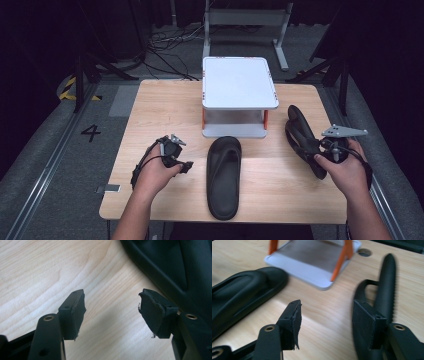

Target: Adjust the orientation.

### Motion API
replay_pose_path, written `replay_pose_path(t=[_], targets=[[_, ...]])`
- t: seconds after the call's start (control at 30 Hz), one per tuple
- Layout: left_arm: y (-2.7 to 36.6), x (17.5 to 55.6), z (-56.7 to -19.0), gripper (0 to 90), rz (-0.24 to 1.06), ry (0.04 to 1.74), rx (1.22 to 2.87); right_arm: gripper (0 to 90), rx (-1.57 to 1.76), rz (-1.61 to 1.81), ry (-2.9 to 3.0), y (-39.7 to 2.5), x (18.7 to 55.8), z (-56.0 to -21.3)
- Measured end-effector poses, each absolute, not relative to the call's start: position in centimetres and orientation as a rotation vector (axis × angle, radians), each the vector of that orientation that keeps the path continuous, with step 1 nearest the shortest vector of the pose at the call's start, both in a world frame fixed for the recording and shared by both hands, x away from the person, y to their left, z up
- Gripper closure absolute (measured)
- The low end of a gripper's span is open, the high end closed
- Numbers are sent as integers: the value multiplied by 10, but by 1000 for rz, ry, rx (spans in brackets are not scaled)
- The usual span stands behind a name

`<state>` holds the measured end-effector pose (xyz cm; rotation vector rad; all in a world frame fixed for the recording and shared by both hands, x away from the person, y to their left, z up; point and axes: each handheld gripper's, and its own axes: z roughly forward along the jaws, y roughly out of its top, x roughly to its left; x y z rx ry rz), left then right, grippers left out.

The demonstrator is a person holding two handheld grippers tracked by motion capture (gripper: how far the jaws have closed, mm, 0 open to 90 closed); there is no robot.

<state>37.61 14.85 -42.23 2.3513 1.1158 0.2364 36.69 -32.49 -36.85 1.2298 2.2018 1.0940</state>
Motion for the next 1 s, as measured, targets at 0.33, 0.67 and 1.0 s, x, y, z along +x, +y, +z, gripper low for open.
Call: replay_pose_path(t=[0.33,0.67,1.0], targets=[[158,363,-427,347,213,1109,2360,399,1329,1109,2052,-361,394,-374],[167,353,-428,347,228,1135,2357,408,1410,1059,2062,-361,418,-401],[166,352,-430,347,235,1142,2360,637,1468,1140,2093,-361,418,-401]])
